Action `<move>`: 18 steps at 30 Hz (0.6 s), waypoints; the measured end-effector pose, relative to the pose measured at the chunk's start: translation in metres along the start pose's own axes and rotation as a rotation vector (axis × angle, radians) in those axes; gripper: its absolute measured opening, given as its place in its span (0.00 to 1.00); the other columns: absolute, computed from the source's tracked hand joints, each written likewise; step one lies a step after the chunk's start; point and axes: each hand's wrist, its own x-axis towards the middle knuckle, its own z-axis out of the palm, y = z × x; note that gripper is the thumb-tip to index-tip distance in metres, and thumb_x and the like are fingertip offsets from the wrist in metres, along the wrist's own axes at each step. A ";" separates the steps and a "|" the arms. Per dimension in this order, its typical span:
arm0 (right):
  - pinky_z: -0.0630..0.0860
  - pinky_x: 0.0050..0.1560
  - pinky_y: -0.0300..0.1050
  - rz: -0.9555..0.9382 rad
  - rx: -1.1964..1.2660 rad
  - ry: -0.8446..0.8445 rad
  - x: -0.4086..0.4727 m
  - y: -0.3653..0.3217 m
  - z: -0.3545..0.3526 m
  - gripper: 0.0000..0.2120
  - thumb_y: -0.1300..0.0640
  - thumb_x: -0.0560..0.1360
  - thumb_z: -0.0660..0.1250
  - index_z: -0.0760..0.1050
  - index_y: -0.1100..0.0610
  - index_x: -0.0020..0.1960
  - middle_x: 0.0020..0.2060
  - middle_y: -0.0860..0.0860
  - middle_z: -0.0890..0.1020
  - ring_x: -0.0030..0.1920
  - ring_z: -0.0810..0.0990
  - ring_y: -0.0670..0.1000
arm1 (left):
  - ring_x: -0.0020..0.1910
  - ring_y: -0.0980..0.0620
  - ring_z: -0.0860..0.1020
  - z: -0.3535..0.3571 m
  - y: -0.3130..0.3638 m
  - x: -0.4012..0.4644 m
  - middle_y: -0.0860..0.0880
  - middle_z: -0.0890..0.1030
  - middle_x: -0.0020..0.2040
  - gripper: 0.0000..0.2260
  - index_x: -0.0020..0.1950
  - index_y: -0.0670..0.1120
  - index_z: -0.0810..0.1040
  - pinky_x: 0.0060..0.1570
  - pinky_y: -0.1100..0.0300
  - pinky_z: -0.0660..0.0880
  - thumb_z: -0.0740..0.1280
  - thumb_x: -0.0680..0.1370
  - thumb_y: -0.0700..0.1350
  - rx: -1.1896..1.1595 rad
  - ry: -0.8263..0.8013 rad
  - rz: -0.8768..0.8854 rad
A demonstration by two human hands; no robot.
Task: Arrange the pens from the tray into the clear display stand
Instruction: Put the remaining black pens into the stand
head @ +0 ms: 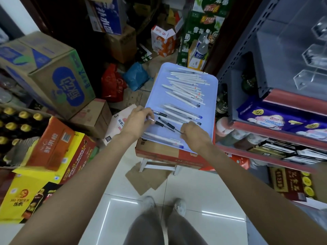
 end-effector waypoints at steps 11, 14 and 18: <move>0.67 0.40 0.40 0.013 0.521 0.334 -0.037 0.040 -0.087 0.05 0.60 0.76 0.66 0.71 0.58 0.43 0.35 0.50 0.75 0.36 0.73 0.49 | 0.40 0.59 0.79 0.000 0.148 0.034 0.44 0.81 0.43 0.06 0.46 0.40 0.79 0.38 0.72 0.73 0.66 0.77 0.43 -0.740 -0.096 -0.054; 0.68 0.36 0.38 0.064 0.557 0.455 -0.055 0.068 -0.112 0.06 0.60 0.74 0.68 0.72 0.56 0.41 0.33 0.49 0.77 0.37 0.76 0.49 | 0.39 0.58 0.79 0.006 0.200 0.045 0.42 0.81 0.43 0.07 0.46 0.38 0.78 0.40 0.67 0.75 0.66 0.77 0.42 -0.737 -0.115 -0.001; 0.71 0.40 0.40 0.034 0.558 0.462 -0.086 0.120 -0.150 0.06 0.58 0.72 0.71 0.73 0.56 0.43 0.34 0.49 0.79 0.37 0.77 0.49 | 0.37 0.51 0.75 0.021 0.273 0.051 0.45 0.75 0.33 0.10 0.36 0.44 0.72 0.48 0.52 0.76 0.66 0.77 0.41 -0.657 -0.080 0.176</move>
